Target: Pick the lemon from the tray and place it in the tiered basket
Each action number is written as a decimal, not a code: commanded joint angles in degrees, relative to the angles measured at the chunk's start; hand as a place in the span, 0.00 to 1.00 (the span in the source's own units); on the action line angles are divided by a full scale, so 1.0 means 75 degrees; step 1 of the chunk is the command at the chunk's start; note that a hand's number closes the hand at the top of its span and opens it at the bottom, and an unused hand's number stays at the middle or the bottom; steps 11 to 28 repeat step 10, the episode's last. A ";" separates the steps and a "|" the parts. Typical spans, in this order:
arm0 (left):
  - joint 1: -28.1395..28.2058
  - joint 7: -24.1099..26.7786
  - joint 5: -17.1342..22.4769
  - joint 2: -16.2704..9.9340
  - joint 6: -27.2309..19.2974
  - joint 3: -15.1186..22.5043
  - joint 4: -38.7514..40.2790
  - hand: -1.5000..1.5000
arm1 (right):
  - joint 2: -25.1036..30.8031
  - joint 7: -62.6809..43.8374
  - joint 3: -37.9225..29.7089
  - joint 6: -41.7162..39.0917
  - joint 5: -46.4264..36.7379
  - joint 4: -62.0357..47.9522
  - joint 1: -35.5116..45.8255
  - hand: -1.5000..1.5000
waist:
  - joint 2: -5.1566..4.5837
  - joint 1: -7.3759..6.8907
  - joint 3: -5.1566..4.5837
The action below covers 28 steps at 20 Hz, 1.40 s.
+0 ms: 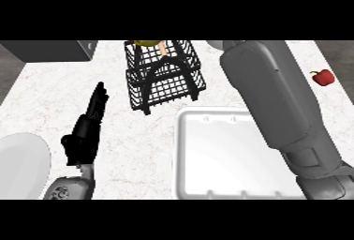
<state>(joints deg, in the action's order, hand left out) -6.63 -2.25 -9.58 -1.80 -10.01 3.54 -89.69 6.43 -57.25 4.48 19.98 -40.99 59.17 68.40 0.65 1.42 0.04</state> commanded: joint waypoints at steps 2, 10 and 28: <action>0.0181 0.0017 0.0185 -0.0190 0.0008 -0.0355 -0.0080 0.50 | 0.0465 -0.0271 -0.0509 0.0022 0.0572 0.2120 -0.1654 0.00 | 0.0096 0.0326 0.0015; 0.0284 0.0337 0.0126 -0.0154 -0.0025 -0.0354 0.0185 0.50 | 0.1611 0.0591 -0.1081 -0.1042 0.2167 0.5943 -0.5345 0.00 | 0.0044 0.0489 0.0013; 0.0284 0.0337 0.0126 -0.0154 -0.0025 -0.0354 0.0185 0.50 | 0.1611 0.0591 -0.1081 -0.1042 0.2167 0.5943 -0.5345 0.00 | 0.0044 0.0489 0.0013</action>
